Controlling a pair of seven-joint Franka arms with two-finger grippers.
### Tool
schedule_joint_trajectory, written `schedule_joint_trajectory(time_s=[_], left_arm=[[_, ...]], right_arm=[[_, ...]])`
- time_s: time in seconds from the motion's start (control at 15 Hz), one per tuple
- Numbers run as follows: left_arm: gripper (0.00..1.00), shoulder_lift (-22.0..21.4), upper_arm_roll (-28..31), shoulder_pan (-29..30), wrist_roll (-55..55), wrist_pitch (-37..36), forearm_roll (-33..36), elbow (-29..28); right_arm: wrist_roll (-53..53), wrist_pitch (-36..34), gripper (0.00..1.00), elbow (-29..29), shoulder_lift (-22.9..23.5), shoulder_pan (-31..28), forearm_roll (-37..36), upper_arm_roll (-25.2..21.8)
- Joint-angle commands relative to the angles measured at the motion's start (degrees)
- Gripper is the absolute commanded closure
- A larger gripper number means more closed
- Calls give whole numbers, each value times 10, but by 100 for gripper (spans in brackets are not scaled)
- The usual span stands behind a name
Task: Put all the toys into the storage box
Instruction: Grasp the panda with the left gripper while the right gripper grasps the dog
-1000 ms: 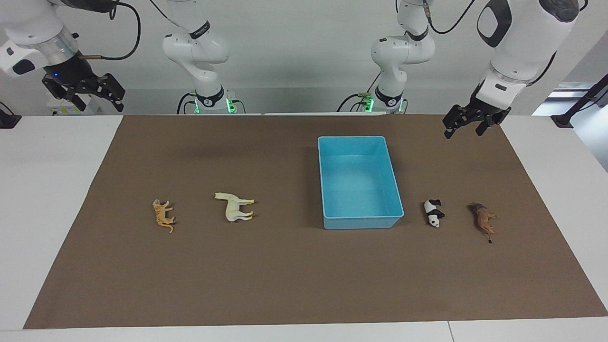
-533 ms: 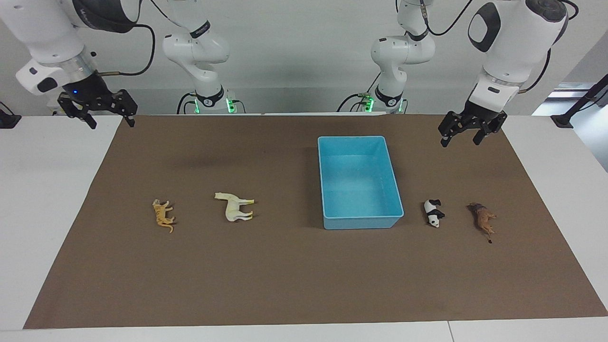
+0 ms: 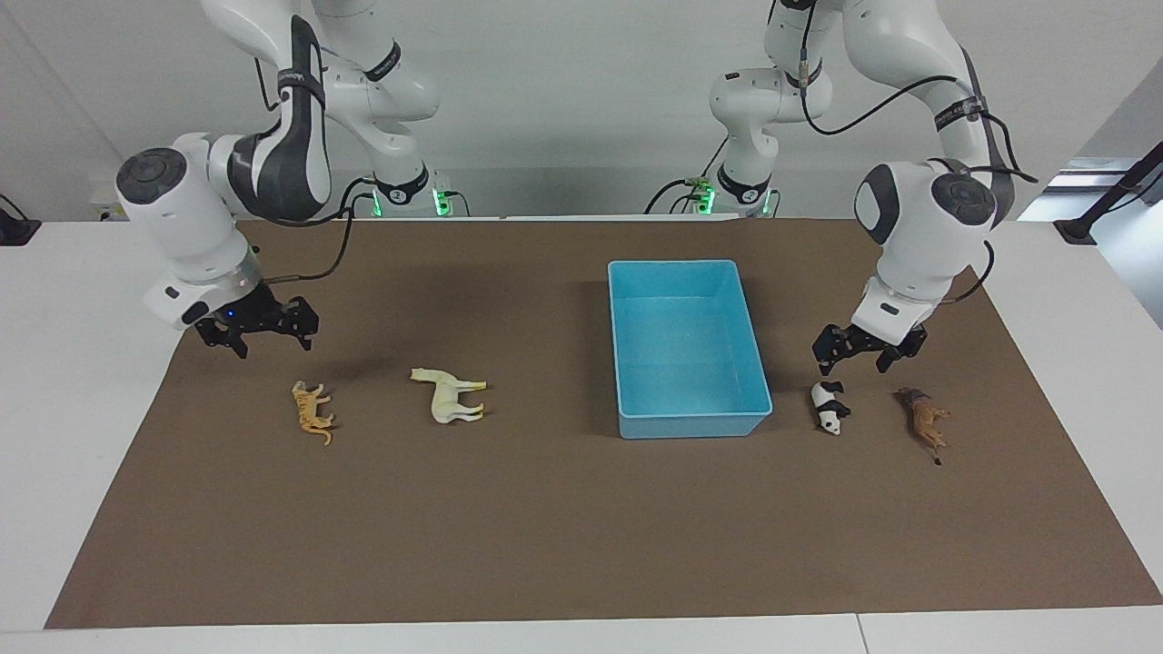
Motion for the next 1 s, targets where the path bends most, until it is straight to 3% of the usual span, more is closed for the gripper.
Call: schedule_joint_trajectory(time_s=[0.0,0.27,0.8,0.93], left_arm=[[0,-2,4,4,-29,46,38,-34],[0,64,2,-7,-162,90,137,-22],[0,65,0,-3,-160,105,138,-30],[20,65,1,-5,-161,109,138,-35]], right_arm=[[-46,43,0,-23,11,16,11,2],[-97,99,0,-30,43,17,11,2],[-142,153,0,-30,97,-1,12,2],[-143,177,0,-30,109,-2,13,2]])
